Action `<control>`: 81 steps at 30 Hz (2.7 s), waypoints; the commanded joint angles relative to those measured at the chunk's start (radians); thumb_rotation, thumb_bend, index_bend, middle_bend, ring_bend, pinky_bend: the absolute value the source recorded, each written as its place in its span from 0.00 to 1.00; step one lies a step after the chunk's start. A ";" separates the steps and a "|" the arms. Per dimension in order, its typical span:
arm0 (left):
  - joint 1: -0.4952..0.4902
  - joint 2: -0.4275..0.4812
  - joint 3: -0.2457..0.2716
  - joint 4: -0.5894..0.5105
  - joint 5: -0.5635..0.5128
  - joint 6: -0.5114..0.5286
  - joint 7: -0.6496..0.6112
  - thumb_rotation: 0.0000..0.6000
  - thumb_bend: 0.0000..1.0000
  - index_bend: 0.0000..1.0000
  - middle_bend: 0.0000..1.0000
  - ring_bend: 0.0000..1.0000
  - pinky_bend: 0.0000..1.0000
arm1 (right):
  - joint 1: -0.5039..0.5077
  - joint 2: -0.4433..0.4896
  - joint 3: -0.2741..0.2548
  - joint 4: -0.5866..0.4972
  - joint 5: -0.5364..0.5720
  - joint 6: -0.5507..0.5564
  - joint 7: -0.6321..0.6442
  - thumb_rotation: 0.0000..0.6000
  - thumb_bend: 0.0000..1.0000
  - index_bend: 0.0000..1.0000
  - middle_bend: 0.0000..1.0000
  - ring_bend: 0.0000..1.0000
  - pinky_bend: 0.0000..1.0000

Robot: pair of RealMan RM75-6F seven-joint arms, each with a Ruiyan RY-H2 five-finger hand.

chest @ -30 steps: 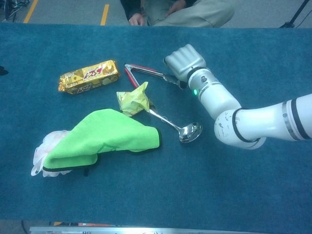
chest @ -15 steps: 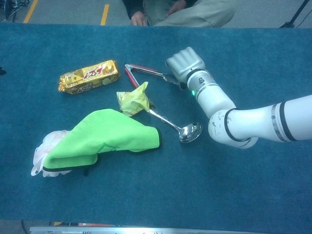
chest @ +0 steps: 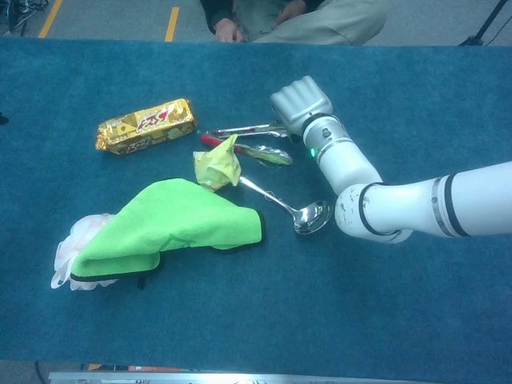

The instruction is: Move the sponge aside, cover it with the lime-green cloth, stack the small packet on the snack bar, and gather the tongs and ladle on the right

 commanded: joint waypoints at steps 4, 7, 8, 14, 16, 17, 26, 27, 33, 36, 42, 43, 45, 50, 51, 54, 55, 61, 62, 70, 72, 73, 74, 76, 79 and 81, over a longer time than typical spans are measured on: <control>0.000 -0.002 0.000 0.000 0.003 0.000 -0.001 1.00 0.37 0.00 0.00 0.00 0.16 | -0.024 0.032 -0.001 -0.029 -0.020 -0.001 0.017 1.00 0.53 0.59 0.55 0.52 0.70; -0.001 -0.001 0.001 -0.003 0.005 -0.002 0.003 1.00 0.38 0.00 0.00 0.00 0.16 | -0.040 0.058 -0.012 -0.055 -0.036 0.001 0.024 1.00 0.53 0.60 0.56 0.53 0.70; 0.000 -0.001 0.002 -0.004 0.006 0.000 0.004 1.00 0.38 0.00 0.00 0.00 0.16 | -0.046 0.068 -0.019 -0.064 -0.043 0.002 0.025 1.00 0.53 0.60 0.56 0.53 0.70; 0.003 -0.001 0.004 -0.008 0.007 0.001 0.010 1.00 0.37 0.00 0.00 0.00 0.16 | -0.105 0.171 -0.070 -0.155 -0.104 0.019 0.058 1.00 0.53 0.60 0.56 0.53 0.71; 0.002 -0.003 0.004 -0.009 0.007 -0.002 0.014 1.00 0.37 0.00 0.00 0.00 0.16 | -0.128 0.221 -0.090 -0.193 -0.128 0.027 0.072 1.00 0.53 0.60 0.56 0.53 0.71; 0.000 -0.005 0.004 -0.010 0.007 -0.003 0.016 1.00 0.37 0.00 0.00 0.00 0.16 | -0.138 0.243 -0.100 -0.210 -0.142 0.032 0.079 1.00 0.53 0.60 0.56 0.53 0.71; -0.017 -0.025 -0.003 -0.024 0.006 -0.024 0.045 1.00 0.37 0.00 0.00 0.00 0.16 | -0.254 0.466 -0.201 -0.365 -0.287 0.072 0.204 1.00 0.52 0.60 0.56 0.53 0.71; -0.018 -0.027 -0.004 -0.026 0.005 -0.025 0.049 1.00 0.37 0.00 0.00 0.00 0.16 | -0.265 0.482 -0.210 -0.374 -0.303 0.076 0.220 1.00 0.52 0.60 0.56 0.53 0.71; -0.024 -0.037 -0.006 -0.037 -0.007 -0.034 0.071 1.00 0.37 0.00 0.00 0.00 0.16 | -0.321 0.540 -0.251 -0.409 -0.396 0.095 0.314 1.00 0.52 0.60 0.56 0.53 0.71; -0.025 -0.039 -0.006 -0.044 -0.008 -0.035 0.082 1.00 0.37 0.00 0.00 0.00 0.16 | -0.335 0.537 -0.264 -0.400 -0.441 0.107 0.326 1.00 0.52 0.60 0.56 0.53 0.71; -0.021 -0.035 -0.003 -0.053 -0.005 -0.026 0.091 1.00 0.37 0.00 0.00 0.00 0.16 | -0.345 0.510 -0.254 -0.370 -0.447 0.091 0.309 1.00 0.51 0.60 0.56 0.53 0.71; -0.019 -0.033 -0.002 -0.053 -0.005 -0.023 0.091 1.00 0.37 0.00 0.00 0.00 0.16 | -0.346 0.513 -0.250 -0.371 -0.435 0.083 0.301 1.00 0.50 0.60 0.54 0.53 0.71; -0.017 -0.031 0.000 -0.051 -0.006 -0.021 0.088 1.00 0.37 0.00 0.00 0.00 0.16 | -0.343 0.525 -0.242 -0.380 -0.401 0.061 0.266 1.00 0.49 0.55 0.48 0.49 0.70; -0.017 -0.033 0.000 -0.045 -0.006 -0.022 0.081 1.00 0.37 0.00 0.00 0.00 0.16 | -0.333 0.564 -0.225 -0.436 -0.317 0.021 0.199 1.00 0.46 0.12 0.28 0.31 0.56; -0.018 -0.034 -0.001 -0.045 -0.005 -0.021 0.081 1.00 0.37 0.00 0.00 0.00 0.16 | -0.331 0.572 -0.223 -0.447 -0.306 0.020 0.183 1.00 0.45 0.06 0.26 0.28 0.54; -0.019 -0.036 -0.002 -0.046 -0.002 -0.020 0.082 1.00 0.37 0.00 0.00 0.00 0.16 | -0.326 0.588 -0.214 -0.470 -0.283 0.019 0.161 1.00 0.43 0.00 0.21 0.23 0.49; -0.020 -0.036 -0.003 -0.047 -0.001 -0.019 0.082 1.00 0.37 0.00 0.00 0.00 0.16 | -0.325 0.594 -0.210 -0.479 -0.279 0.019 0.163 1.00 0.42 0.00 0.19 0.23 0.48; -0.020 -0.031 -0.003 -0.050 -0.008 -0.020 0.088 1.00 0.37 0.00 0.00 0.00 0.16 | -0.333 0.648 -0.174 -0.585 -0.360 0.035 0.300 1.00 0.38 0.01 0.23 0.21 0.48; -0.020 -0.030 -0.003 -0.051 -0.009 -0.020 0.088 1.00 0.37 0.00 0.00 0.00 0.16 | -0.335 0.658 -0.175 -0.604 -0.386 0.036 0.319 1.00 0.38 0.02 0.25 0.21 0.48; -0.019 -0.022 -0.003 -0.059 -0.012 -0.017 0.096 1.00 0.37 0.00 0.00 0.00 0.16 | -0.338 0.717 -0.251 -0.745 -0.625 0.027 0.388 1.00 0.16 0.21 0.38 0.31 0.49; -0.020 -0.023 -0.003 -0.060 -0.012 -0.019 0.097 1.00 0.37 0.00 0.00 0.00 0.16 | -0.339 0.722 -0.285 -0.765 -0.672 0.011 0.368 1.00 0.10 0.22 0.39 0.31 0.49; -0.020 -0.023 -0.002 -0.060 -0.012 -0.020 0.097 1.00 0.37 0.00 0.00 0.00 0.16 | -0.340 0.722 -0.299 -0.771 -0.689 0.003 0.359 1.00 0.08 0.23 0.39 0.31 0.49; -0.021 -0.023 -0.002 -0.060 -0.012 -0.022 0.098 1.00 0.37 0.00 0.00 0.00 0.16 | -0.341 0.721 -0.316 -0.776 -0.709 -0.006 0.350 1.00 0.06 0.23 0.40 0.32 0.49; -0.022 -0.024 -0.002 -0.060 -0.012 -0.023 0.100 1.00 0.37 0.00 0.00 0.00 0.16 | -0.345 0.718 -0.335 -0.780 -0.735 -0.014 0.340 1.00 0.02 0.23 0.40 0.32 0.49; -0.023 -0.024 -0.002 -0.061 -0.013 -0.026 0.101 1.00 0.37 0.00 0.00 0.00 0.16 | -0.352 0.706 -0.356 -0.776 -0.781 -0.014 0.324 1.00 0.01 0.23 0.40 0.32 0.49; -0.023 -0.024 -0.002 -0.062 -0.013 -0.026 0.101 1.00 0.37 0.00 0.00 0.00 0.16 | -0.356 0.693 -0.365 -0.767 -0.811 -0.012 0.310 1.00 0.00 0.23 0.40 0.32 0.49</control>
